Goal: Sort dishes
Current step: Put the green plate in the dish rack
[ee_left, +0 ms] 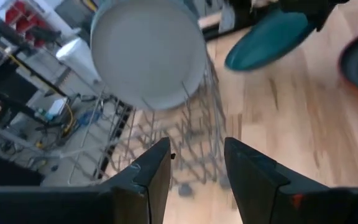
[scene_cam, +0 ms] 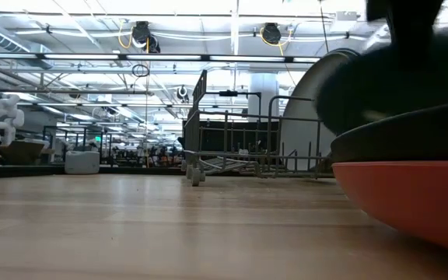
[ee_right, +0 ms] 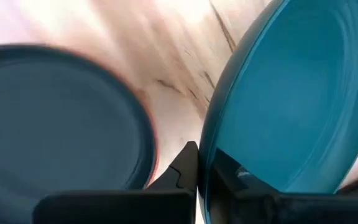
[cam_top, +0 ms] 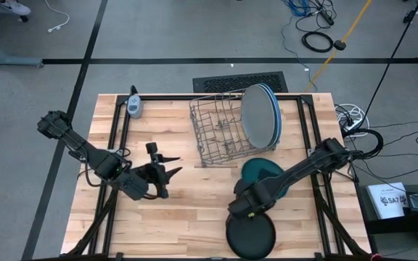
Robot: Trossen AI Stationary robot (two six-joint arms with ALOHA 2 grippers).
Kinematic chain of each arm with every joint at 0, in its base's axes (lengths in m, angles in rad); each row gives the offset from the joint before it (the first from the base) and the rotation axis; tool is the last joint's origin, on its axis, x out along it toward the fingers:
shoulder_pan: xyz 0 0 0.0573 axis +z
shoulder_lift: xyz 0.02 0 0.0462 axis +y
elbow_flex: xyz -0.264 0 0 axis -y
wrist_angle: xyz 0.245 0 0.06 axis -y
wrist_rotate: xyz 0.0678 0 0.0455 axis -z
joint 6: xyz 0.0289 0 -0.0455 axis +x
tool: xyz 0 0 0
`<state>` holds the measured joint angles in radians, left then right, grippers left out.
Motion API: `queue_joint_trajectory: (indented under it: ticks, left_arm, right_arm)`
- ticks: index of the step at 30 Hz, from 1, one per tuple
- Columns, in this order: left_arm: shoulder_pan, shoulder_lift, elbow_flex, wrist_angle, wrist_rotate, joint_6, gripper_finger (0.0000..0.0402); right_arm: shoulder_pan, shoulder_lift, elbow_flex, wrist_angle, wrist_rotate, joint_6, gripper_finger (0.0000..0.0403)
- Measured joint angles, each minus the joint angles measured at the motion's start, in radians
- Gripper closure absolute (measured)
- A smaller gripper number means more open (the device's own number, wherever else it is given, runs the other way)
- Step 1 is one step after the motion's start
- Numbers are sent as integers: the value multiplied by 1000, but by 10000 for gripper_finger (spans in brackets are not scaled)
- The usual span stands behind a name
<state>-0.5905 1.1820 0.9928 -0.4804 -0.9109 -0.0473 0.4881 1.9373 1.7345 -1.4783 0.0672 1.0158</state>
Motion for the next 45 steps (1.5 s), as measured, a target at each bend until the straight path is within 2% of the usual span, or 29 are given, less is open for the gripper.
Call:
queue_joint_trajectory:
  ticks: [3, 5, 9, 14, 19, 25, 34, 38, 45]
  left_arm:
    - [15, 0, 0, 122, 26, 101, 251]
    - [32, 0, 0, 222, 98, 182, 251]
    - [102, 0, 1, 394, 405, 311, 251]
    - [208, 0, 54, 338, 675, 342, 251]
    - [292, 0, 90, 267, 861, 366, 229]
    - [326, 70, 97, 253, 880, 420, 186]
    - [355, 183, 97, 364, 875, 473, 187]
    - [354, 203, 120, 358, 875, 552, 230]
    - [350, 215, 133, 319, 889, 745, 378]
  right_arm:
    - [25, 0, 138, -39, 49, -192, 400]
    - [39, 0, 228, -42, 75, -314, 400]
    - [50, 0, 386, -40, 148, -474, 400]
    - [50, -1, 483, -38, 196, -590, 400]
    - [43, -1, 489, -39, 157, -651, 400]
    - [24, -1, 489, -14, 141, -708, 400]
    - [-6, -1, 489, 0, 138, -743, 400]
    - [-5, -1, 490, -3, 139, -743, 400]
    - [-5, -3, 490, -13, 146, -748, 398]
